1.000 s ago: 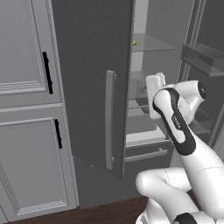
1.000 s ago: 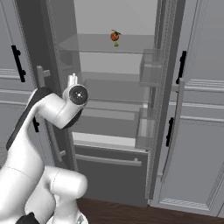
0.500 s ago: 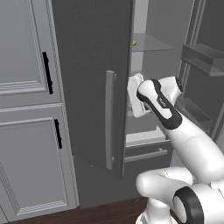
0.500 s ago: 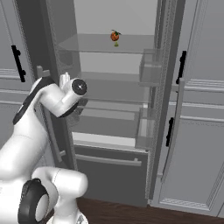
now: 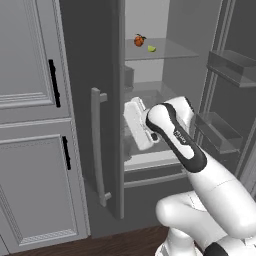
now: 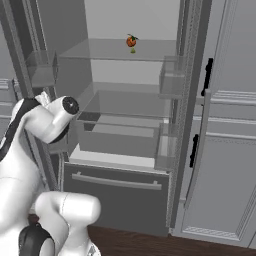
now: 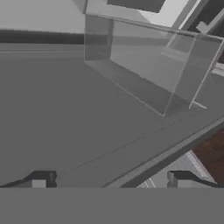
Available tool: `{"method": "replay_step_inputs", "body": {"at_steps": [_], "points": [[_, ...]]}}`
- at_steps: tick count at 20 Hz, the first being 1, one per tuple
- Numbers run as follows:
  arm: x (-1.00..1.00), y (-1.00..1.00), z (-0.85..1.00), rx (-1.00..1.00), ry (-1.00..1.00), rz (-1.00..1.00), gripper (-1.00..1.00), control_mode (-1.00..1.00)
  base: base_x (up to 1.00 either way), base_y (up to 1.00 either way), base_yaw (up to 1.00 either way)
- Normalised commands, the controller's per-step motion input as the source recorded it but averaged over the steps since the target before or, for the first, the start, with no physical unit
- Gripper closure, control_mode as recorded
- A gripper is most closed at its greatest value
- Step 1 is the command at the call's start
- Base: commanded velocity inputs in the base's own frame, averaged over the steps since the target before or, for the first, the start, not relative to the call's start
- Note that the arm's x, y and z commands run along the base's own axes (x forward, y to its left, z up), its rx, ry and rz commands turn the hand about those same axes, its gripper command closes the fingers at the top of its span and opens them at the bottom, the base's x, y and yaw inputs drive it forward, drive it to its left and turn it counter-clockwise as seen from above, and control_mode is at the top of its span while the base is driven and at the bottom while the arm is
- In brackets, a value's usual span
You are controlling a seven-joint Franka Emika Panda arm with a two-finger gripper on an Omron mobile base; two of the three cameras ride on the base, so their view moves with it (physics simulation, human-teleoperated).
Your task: Grab a lemon wedge from the fridge and one ice cube from the ice bowl, and put them in the glass of lemonade.
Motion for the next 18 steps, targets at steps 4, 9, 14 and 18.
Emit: {"method": "replay_step_inputs", "body": {"at_steps": [4, 9, 14, 18], "points": [[-0.74, 1.0, -0.3, -0.06, -0.05, 0.3, -1.0, -1.0, 0.0, 0.0, 0.0], [-0.47, 1.0, -0.19, -0.04, -0.03, 0.3, -1.0, -1.0, 0.0, 0.0, 0.0], [-0.01, 1.0, -0.02, -0.02, 0.0, 0.23, -1.0, -1.0, 0.0, 0.0, 0.0], [-0.41, 0.79, 0.11, -0.1, -0.21, 0.09, -1.0, -1.0, 0.0, 0.0, 0.0]]}}
